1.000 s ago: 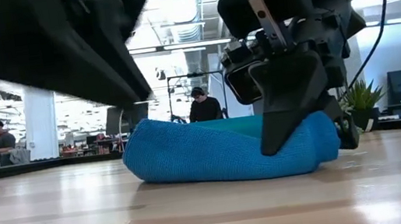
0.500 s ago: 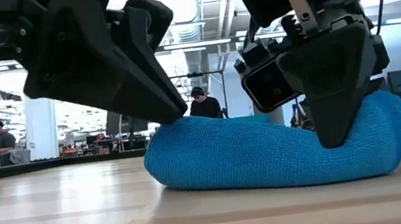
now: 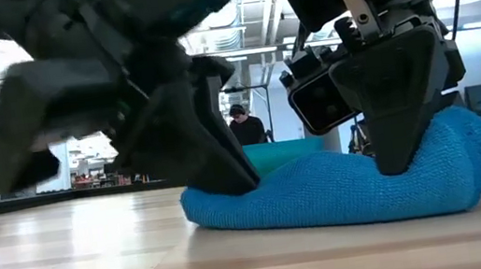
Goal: Roll microfiber towels into tight, uniform cylinder then place into a basket
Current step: Roll the blue microfiber towel
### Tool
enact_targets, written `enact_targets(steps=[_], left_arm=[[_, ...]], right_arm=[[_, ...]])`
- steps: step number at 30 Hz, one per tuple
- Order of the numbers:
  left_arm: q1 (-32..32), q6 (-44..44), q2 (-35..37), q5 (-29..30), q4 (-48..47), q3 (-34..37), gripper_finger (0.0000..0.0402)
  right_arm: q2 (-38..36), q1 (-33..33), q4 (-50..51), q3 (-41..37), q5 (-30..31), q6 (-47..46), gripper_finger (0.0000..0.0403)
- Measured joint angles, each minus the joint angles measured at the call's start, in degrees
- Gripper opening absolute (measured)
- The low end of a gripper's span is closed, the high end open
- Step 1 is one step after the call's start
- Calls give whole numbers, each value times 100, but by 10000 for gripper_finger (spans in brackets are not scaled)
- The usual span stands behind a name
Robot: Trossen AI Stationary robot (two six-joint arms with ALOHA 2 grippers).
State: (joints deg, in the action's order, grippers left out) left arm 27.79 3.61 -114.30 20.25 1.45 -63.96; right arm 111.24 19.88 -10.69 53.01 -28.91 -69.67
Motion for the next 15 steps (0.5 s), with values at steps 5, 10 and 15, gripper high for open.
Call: enact_targets(steps=[5, 10, 15], left_arm=[[-148, -752, -98, -112, -85, -12, 45], [-148, -1489, -238, -129, -153, -24, 45], [-166, -2089, -325, -132, -273, -37, 45]], right_arm=[[-2, 1, -10, 4, 63, 0, 46], [-9, 9, -9, 7, 304, 5, 92], [-15, -7, 1, 10, 183, 61, 149]])
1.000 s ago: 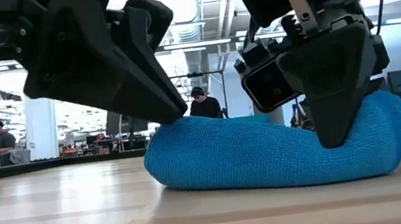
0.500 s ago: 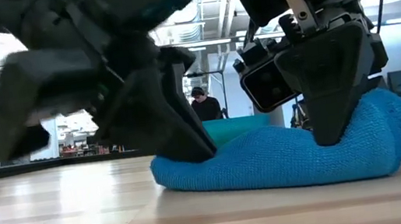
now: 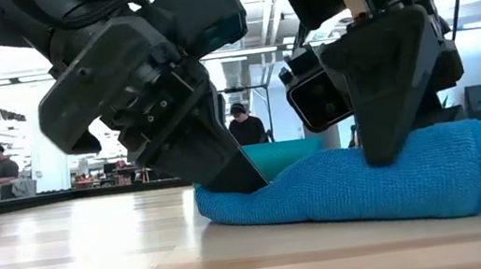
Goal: Roll microfiber towels into tight, uniform cylinder then place into a basket
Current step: Roll the blue microfiber towel
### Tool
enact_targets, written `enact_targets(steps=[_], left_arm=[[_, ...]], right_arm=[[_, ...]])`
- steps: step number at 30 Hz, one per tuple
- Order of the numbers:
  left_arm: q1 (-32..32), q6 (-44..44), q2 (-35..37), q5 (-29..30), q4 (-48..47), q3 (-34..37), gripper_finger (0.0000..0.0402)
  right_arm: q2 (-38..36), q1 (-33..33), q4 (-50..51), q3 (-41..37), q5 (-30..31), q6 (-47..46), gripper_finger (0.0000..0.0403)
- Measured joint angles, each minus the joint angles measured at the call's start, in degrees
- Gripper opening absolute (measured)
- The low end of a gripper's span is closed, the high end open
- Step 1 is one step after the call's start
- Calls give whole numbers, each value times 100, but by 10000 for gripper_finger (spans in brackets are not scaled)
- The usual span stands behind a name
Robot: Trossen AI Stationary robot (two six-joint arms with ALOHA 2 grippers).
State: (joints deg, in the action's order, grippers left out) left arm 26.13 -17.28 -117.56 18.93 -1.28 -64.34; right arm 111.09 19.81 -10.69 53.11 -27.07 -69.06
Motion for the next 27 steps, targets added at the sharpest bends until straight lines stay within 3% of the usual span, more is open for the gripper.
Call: enact_targets(steps=[9, 13, 18, 22, 27], left_arm=[[-22, -392, -2, -43, 3, 11, 45], [-24, -432, -2, -50, 44, 20, 45], [-26, -494, -2, -50, 51, 22, 45], [-28, -513, -2, -61, 68, 24, 45], [-37, -594, -4, -67, 81, 24, 45]], right_arm=[[-451, 108, 367, -3, 300, 284, 198], [-982, 208, 1067, -3, 886, 595, 204], [-1621, 629, 1468, -3, 2050, 1244, 205], [-1582, 1036, 947, 0, 2932, 1694, 205], [-990, 1200, -13, 5, 3004, 1732, 203]])
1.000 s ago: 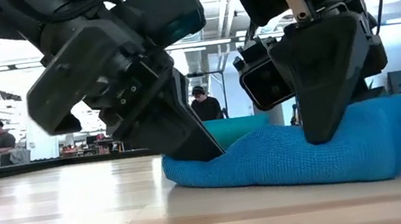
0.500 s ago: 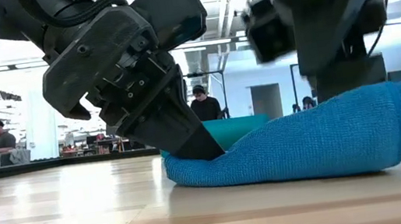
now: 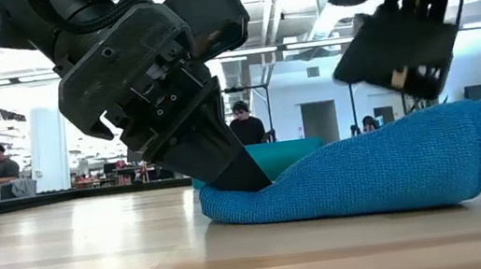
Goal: Roll microfiber towels into tight, uniform cylinder then place into a basket
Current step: Roll the blue microfiber towel
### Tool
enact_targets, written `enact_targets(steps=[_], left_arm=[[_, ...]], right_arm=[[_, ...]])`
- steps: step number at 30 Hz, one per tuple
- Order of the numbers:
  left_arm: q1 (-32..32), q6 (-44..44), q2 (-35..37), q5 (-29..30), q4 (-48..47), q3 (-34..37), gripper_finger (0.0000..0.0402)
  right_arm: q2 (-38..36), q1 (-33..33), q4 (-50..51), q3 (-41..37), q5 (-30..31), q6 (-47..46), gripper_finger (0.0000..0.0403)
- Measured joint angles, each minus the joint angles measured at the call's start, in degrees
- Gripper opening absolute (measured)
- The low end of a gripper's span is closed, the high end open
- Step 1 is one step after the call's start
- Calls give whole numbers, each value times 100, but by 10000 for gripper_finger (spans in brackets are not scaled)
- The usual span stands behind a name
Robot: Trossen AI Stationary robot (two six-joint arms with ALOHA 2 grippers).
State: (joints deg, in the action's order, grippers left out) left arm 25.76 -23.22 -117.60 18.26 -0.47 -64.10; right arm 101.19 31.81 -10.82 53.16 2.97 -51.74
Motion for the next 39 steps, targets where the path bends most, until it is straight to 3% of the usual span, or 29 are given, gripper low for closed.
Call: enact_targets(steps=[5, 18, 27, 39], left_arm=[[0, -7, 0, -7, 0, 0, 45], [-2, -24, -2, -13, 10, 0, 45], [16, 119, 19, 176, 124, 15, 45], [346, 800, 730, 1117, 17, 46, 45]], right_arm=[[400, -30, -132, 0, -146, -325, 178], [388, -195, 1013, 3, 114, -1156, 105], [633, -274, 1282, 33, -177, -1440, 97], [638, -453, 1282, 19, -354, -990, 97]])
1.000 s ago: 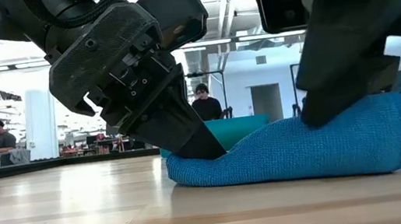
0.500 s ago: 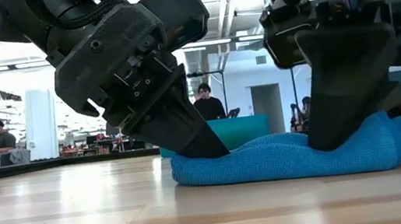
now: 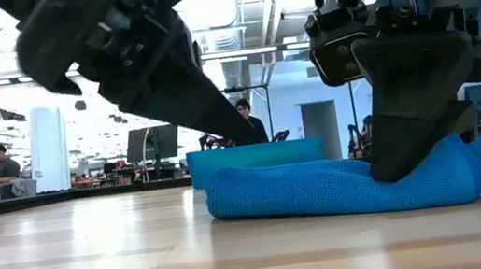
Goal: Roll microfiber towels into tight, uniform cylinder then place into a basket
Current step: Roll the blue microfiber towel
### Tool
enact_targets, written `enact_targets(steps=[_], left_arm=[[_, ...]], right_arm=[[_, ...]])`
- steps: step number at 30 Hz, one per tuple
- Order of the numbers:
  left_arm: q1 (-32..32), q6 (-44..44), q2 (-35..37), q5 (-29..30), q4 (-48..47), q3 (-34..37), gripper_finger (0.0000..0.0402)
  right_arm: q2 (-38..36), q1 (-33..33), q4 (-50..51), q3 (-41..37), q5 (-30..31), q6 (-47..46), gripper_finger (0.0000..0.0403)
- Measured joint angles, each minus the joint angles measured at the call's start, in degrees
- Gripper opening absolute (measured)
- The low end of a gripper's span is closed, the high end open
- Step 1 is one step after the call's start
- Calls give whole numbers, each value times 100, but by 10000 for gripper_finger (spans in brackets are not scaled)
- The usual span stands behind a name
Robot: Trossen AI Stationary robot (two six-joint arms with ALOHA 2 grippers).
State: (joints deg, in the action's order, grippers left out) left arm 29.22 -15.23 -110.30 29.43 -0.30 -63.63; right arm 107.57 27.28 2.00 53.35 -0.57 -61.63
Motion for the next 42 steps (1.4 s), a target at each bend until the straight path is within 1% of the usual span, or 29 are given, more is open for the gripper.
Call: enact_targets(steps=[3, 9, 11, 16, 19, 22, 27, 31, 33, 36, 38, 40, 42], left_arm=[[3, 193, -53, -125, 278, 6, 45], [-207, 464, -440, -913, 1014, -7, 45], [-295, 453, -607, -1031, 1092, -9, 45], [-421, 206, -853, -1150, 1072, -42, 45], [-444, -64, -850, -1349, 823, -55, 45], [-446, -426, -852, -1472, 731, -55, 45], [-494, -1048, -855, -1697, 577, -55, 45], [-545, -1316, -855, -1757, 571, -54, 45], [-582, -1479, -855, -1778, 571, -53, 45], [-621, -1698, -855, -1830, 585, -48, 45], [-642, -1815, -855, -1872, 584, -46, 45], [-655, -1906, -852, -1899, 586, -46, 45], [-655, -1974, -853, -1891, 627, -37, 45]], right_arm=[[2, -2, -13, -5, 1, 59, 97], [4, -2, -57, -18, 18, 62, 97], [4, -2, -63, -19, 19, 61, 97], [4, 52, -76, -23, 26, 60, 97], [4, 95, -74, -23, -119, 64, 97], [9, 130, -92, -20, -85, 81, 98], [9, 34, -103, -18, -243, 77, 119], [-105, -169, -100, -25, -839, 78, 134], [-218, -219, -54, -33, -938, 206, 136], [-557, -253, 290, -59, -990, 594, 133], [-860, -260, 713, -62, -910, 787, 129], [-1204, -219, 1155, -54, -649, 912, 125], [-1531, -91, 1761, -51, -197, 965, 122]])
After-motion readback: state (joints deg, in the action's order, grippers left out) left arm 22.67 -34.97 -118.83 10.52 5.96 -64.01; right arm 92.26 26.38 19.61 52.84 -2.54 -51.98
